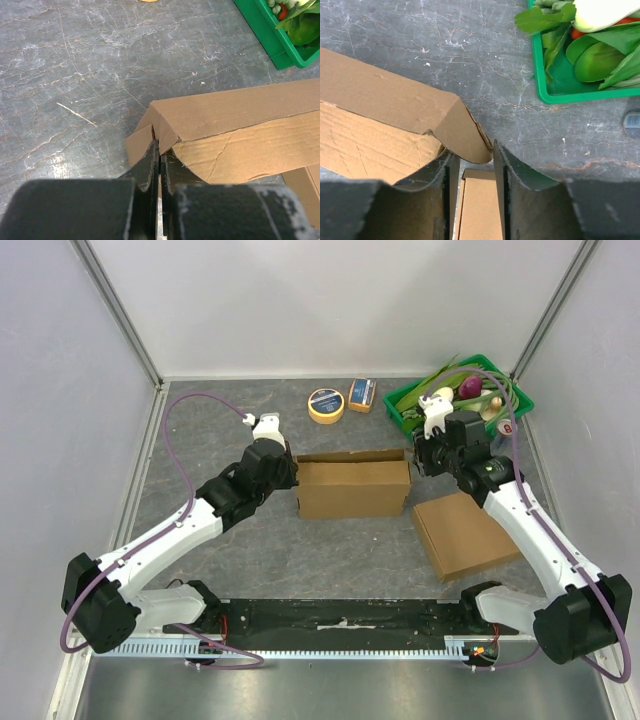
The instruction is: Fold the paper box
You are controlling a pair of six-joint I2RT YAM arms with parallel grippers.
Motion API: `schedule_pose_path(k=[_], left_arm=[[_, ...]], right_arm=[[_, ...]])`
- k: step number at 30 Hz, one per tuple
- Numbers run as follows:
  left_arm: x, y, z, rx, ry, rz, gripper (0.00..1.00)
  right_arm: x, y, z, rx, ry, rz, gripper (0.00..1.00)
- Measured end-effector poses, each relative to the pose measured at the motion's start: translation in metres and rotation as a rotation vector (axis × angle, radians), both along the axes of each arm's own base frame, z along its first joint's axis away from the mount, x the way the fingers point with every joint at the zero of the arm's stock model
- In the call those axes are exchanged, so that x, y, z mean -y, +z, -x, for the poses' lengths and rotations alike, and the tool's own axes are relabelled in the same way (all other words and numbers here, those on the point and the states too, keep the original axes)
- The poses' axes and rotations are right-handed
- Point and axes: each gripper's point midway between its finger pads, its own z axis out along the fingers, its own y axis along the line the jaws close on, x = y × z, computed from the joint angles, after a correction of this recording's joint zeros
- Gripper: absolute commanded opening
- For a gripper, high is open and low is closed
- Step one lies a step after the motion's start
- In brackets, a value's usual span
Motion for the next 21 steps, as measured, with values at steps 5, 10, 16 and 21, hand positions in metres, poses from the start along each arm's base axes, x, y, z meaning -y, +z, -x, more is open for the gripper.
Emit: schedule_pose_path(k=[5, 10, 16, 21], left_arm=[[0.0, 0.0, -0.001, 0.001, -0.003, 0.0, 0.02], [0.002, 0.0, -0.003, -0.002, -0.006, 0.0, 0.02], [0.002, 0.0, -0.006, -0.001, -0.001, -0.003, 0.02], [0.003, 0.0, -0.007, -0.003, -0.002, -0.003, 0.02]], right_arm=[[-0.002, -0.008, -0.001, 0.005, 0.004, -0.007, 0.06], [-0.012, -0.007, 0.004, -0.015, 0.014, -0.043, 0.0], [-0.022, 0.003, 0.006, -0.111, -0.039, -0.129, 0.0], [-0.025, 0.001, 0.01, -0.208, -0.104, -0.172, 0.0]])
